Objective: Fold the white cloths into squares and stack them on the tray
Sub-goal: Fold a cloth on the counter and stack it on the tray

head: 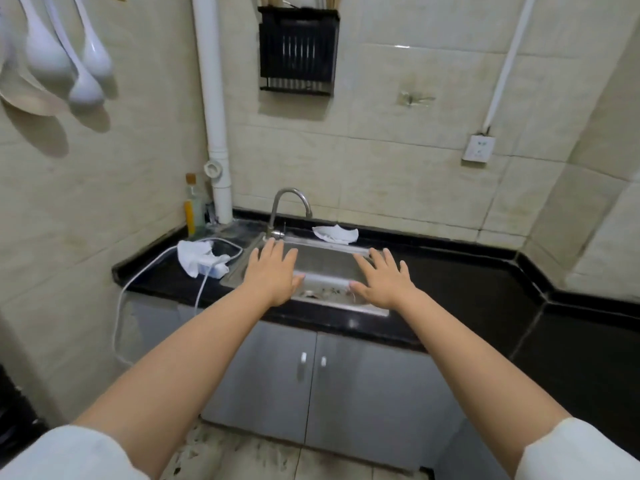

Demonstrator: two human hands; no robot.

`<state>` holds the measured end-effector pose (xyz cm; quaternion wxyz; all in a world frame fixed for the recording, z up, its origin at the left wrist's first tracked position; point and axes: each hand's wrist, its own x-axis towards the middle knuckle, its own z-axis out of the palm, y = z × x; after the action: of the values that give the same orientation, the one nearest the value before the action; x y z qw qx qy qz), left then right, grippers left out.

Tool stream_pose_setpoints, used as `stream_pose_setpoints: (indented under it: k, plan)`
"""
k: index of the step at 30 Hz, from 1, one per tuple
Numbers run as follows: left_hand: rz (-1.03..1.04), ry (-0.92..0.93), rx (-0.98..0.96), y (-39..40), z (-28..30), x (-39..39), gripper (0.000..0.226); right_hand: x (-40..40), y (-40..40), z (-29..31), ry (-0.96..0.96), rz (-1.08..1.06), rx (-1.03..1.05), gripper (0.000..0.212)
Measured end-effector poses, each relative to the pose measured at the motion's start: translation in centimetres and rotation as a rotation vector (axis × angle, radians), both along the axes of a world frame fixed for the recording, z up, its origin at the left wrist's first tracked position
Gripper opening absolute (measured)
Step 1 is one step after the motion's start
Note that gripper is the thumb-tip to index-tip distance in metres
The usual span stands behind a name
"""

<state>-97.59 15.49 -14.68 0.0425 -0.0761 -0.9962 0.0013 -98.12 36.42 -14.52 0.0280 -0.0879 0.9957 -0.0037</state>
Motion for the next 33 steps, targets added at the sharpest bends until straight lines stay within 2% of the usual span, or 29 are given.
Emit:
stream_pose_setpoints:
  k: [9, 16, 22, 27, 33]
  plan:
    - [-0.096, -0.042, -0.012, 0.4, 0.6, -20.4, 0.059, -20.5, 0.5, 0.7, -0.018, -0.106, -0.051, 0.061]
    - [-0.160, -0.151, 0.011, 4.1, -4.5, -32.4, 0.060, -33.7, 4.9, -4.5, -0.148, -0.235, -0.106, 0.061]
    - [-0.117, -0.228, 0.003, 7.4, -8.3, -42.8, 0.060, -46.0, 7.3, -9.5, -0.242, -0.227, -0.184, 0.060]
    - [-0.051, -0.362, 0.060, 11.1, -14.3, -51.3, 0.058, -56.0, 8.4, -16.0, -0.280, -0.277, -0.422, 0.051]
    - [0.005, -0.266, 0.156, 13.4, -19.2, -59.1, 0.050, -63.7, 8.7, -20.9, -0.245, -0.454, -0.714, 0.051]
